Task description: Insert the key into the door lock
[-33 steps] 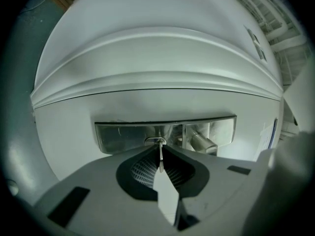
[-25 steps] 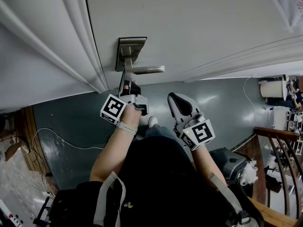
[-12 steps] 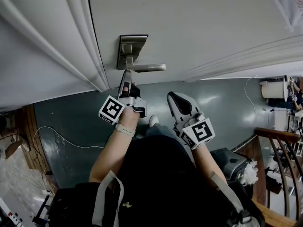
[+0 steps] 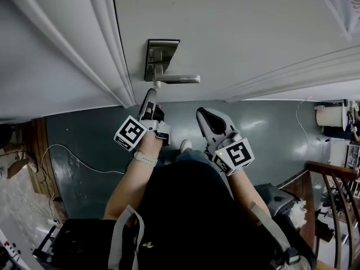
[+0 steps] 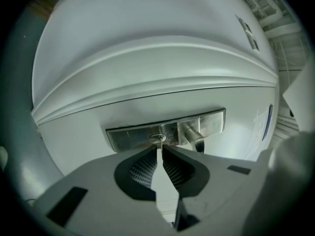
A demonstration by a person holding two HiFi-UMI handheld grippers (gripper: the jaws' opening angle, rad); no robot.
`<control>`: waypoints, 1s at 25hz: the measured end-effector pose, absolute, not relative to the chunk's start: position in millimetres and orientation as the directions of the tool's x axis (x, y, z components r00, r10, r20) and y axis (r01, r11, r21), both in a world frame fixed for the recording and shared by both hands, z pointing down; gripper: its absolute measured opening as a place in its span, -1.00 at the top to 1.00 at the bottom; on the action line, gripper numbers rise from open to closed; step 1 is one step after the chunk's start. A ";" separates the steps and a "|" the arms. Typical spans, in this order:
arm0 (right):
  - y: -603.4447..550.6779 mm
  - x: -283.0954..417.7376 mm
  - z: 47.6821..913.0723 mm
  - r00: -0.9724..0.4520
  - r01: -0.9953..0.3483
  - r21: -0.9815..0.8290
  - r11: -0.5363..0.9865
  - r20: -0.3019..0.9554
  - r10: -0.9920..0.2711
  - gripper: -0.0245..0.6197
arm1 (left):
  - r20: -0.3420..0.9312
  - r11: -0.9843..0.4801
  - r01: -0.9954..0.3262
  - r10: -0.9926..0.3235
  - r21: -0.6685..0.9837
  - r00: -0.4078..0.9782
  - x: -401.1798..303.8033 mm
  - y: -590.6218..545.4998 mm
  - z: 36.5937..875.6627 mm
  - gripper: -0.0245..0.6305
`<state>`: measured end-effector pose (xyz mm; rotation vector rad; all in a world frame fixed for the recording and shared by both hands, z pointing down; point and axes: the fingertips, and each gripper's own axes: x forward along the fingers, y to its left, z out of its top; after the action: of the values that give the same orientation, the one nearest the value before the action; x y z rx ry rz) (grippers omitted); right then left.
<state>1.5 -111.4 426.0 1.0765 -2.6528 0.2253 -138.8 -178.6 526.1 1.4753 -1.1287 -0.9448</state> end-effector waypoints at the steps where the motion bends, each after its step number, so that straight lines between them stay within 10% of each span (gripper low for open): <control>1: -111.6 0.0 426.1 -0.696 -0.693 -0.044 0.720 0.303 -0.651 0.85 | 0.009 -0.042 -0.196 -0.968 0.980 0.251 -141.8 -175.4 528.5 0.84; 25: -130.1 -30.4 378.3 -0.857 -0.500 -0.083 0.862 0.193 -0.478 0.85 | 0.094 -0.035 -0.799 -0.989 0.600 0.115 -196.0 -105.7 433.5 0.90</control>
<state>-30.4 -130.1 378.3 0.7590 -2.8698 0.1941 -196.0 -105.7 433.5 1.8818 -1.7305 -0.4803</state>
